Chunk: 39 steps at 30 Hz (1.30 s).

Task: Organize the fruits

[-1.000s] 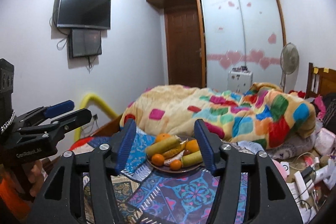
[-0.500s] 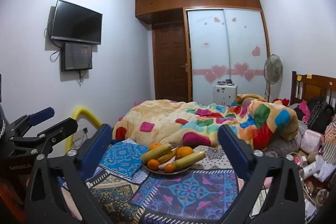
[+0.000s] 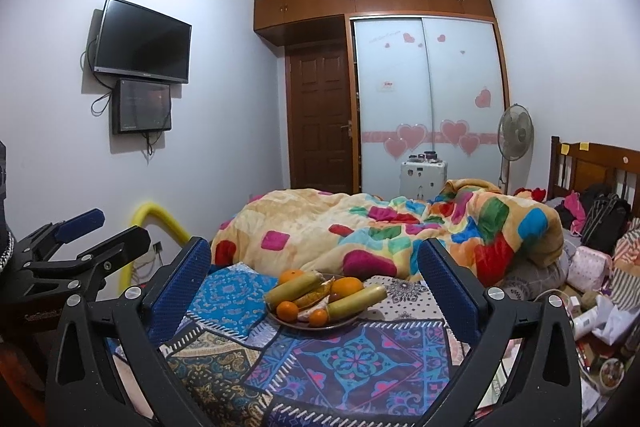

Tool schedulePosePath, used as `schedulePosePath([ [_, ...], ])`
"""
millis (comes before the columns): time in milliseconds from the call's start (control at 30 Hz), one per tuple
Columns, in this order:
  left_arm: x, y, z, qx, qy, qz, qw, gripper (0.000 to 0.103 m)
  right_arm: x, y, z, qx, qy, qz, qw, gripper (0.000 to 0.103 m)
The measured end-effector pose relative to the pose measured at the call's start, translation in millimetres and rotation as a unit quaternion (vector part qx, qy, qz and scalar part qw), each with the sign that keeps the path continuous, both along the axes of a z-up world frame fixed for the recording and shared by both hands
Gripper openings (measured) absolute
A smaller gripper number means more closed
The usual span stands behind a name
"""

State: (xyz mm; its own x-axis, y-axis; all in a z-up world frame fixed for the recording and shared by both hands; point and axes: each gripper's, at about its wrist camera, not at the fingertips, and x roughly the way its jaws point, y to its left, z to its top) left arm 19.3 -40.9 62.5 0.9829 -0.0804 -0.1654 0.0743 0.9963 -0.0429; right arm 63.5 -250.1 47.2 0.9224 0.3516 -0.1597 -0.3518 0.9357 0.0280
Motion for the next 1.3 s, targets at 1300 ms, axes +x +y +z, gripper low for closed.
schedulePosePath([
  [1300, 0.5, 2.5, 3.3, -0.015, -0.002, -0.022, 0.9996, 0.103, -5.2, -3.7, 6.1, -0.001, -0.010, -0.005, 1.000, 0.103],
])
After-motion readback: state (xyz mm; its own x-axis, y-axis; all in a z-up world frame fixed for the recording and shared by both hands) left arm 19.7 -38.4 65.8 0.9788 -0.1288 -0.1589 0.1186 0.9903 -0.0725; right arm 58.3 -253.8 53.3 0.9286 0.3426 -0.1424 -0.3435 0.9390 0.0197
